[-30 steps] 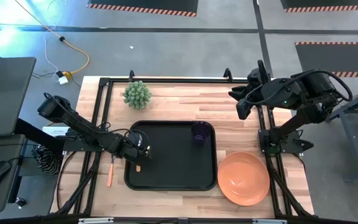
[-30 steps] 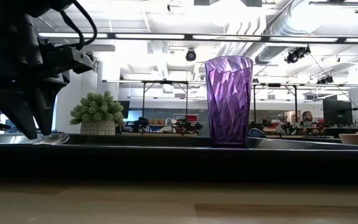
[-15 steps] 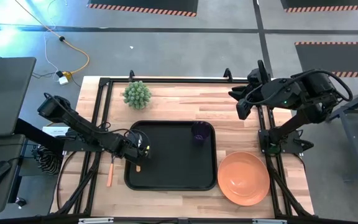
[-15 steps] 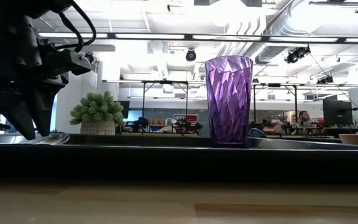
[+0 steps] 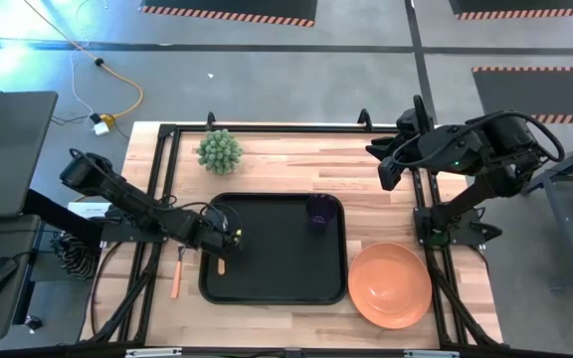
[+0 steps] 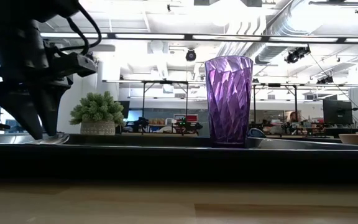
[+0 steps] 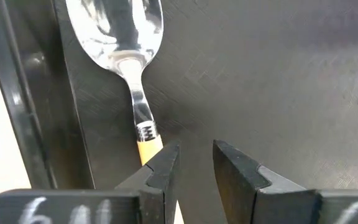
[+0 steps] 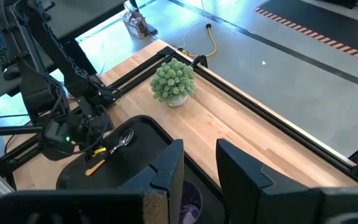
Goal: Pick and place plate/cup/fork/spoon on tray
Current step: Put the orange yellow on the left side of the black tray
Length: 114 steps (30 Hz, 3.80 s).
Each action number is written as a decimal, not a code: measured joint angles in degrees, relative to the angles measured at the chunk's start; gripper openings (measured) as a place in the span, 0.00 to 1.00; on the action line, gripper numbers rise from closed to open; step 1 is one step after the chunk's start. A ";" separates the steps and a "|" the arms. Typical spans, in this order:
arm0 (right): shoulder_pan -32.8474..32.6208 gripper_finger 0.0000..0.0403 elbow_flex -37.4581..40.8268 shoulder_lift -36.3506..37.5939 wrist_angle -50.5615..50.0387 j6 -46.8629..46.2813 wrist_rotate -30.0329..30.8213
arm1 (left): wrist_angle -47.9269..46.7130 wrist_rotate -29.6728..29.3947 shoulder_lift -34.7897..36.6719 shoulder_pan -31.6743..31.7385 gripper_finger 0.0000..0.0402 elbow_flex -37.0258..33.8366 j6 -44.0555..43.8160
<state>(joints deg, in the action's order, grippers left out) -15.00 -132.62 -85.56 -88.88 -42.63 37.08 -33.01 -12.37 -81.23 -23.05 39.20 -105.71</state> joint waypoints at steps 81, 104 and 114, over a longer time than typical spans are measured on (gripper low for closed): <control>0.00 0.22 -0.02 -1.88 0.39 0.00 -0.13 | -7.85 5.77 -0.35 0.55 0.21 0.92 3.93; 0.00 0.22 -0.02 -1.88 0.39 0.00 -0.24 | -4.51 7.59 -3.17 0.55 0.21 1.64 4.39; 0.00 0.22 -0.02 -1.88 0.39 0.00 -0.24 | -4.81 7.59 -3.17 0.55 0.21 1.64 4.26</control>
<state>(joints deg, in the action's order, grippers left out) -15.00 -132.64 -87.44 -88.49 -42.63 36.84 -37.82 -4.78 -84.40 -22.50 40.84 -101.45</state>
